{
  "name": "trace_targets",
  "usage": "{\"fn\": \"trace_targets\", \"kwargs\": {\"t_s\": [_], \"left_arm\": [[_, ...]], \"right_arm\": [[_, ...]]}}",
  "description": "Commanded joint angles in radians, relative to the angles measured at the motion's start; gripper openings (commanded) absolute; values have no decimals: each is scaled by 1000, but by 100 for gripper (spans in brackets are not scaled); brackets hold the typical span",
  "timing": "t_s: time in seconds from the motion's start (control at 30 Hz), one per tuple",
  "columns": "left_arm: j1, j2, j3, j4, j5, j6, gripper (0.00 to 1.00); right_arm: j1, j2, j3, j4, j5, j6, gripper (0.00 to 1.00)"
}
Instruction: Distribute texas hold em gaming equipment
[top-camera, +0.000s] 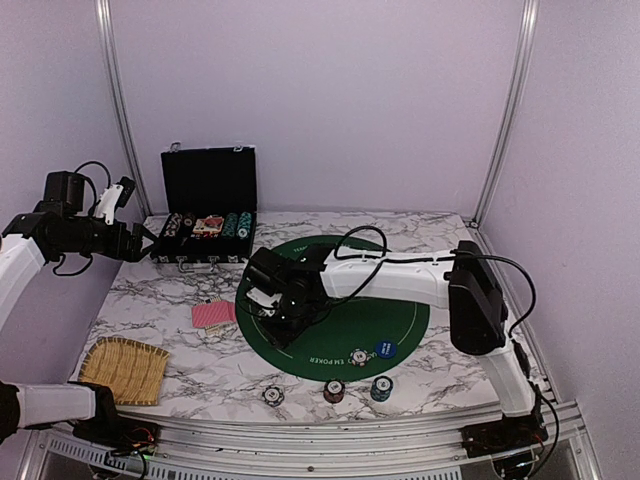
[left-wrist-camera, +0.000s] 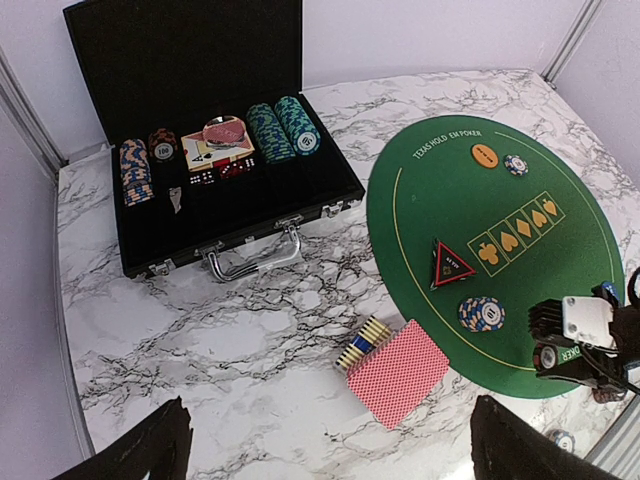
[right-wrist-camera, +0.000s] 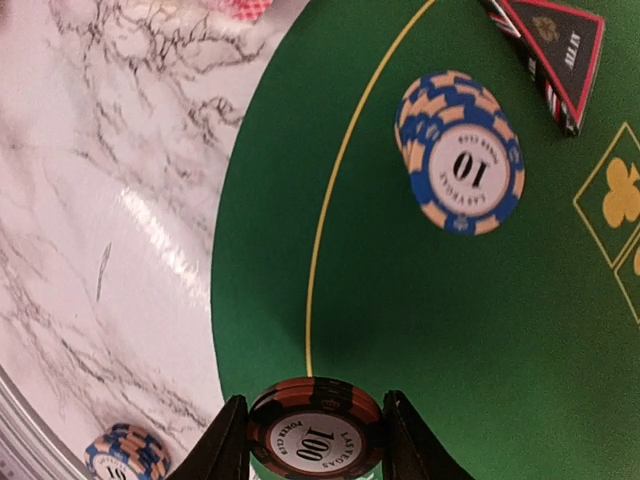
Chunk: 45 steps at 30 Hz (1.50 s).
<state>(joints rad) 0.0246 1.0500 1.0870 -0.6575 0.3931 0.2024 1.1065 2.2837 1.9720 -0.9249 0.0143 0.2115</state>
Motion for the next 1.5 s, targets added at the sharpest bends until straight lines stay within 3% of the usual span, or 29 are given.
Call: {"fn": "trace_targets", "kwargs": {"t_s": [0.0,0.57,0.9,1.07,1.27,1.47], "left_arm": [[3,-22,18,-22,11,9,99],[3,-17,14,-21,19,14,99],[3,-18,13,-21,24,12,99],[4,-21,14,-22,23,10,99],[3,-23,17,-22,25,11,99],[3,-18,23,-22,26,10,99]], "right_arm": [[-36,84,128,8,-5,-31,17],[-84,188,186,55,-58,-17,20],[-87,177,184,48,-42,-16,59],[-88,125,171,40,-22,-15,63],[-87,-13,48,50,-25,2,63],[-44,-210,-232,69,-44,21,63]]}}
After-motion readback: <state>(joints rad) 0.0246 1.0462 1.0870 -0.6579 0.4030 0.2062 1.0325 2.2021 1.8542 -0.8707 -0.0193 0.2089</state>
